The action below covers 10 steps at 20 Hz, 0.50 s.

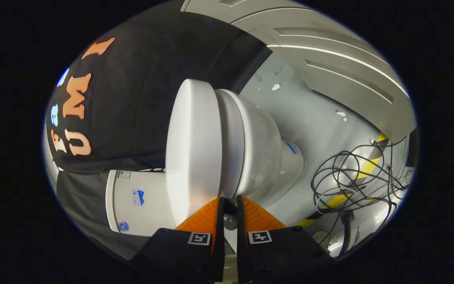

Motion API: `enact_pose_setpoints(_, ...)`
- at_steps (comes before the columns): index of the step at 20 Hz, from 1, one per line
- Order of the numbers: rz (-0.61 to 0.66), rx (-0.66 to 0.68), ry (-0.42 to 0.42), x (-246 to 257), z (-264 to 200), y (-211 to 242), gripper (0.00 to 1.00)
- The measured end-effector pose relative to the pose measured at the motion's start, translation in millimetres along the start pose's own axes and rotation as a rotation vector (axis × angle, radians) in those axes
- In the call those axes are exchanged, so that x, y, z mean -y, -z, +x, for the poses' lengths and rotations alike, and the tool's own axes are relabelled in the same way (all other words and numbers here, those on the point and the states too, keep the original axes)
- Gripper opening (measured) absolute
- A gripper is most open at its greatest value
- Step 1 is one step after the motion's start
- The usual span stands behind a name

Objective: Open the toilet lid.

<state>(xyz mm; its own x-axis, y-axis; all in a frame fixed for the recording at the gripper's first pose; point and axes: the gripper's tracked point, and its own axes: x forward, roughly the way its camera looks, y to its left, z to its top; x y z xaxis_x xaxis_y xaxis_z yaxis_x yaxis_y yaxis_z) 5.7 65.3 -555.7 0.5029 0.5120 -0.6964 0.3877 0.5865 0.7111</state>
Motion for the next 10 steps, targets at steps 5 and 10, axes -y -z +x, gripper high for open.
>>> enact_pose_setpoints(5,0.016,0.054,-0.041,-4.4,-6.3,-4.2,0.08)
enact_pose_setpoints(10,-0.006,0.068,-0.007,-10.9,-7.1,0.3,0.08)
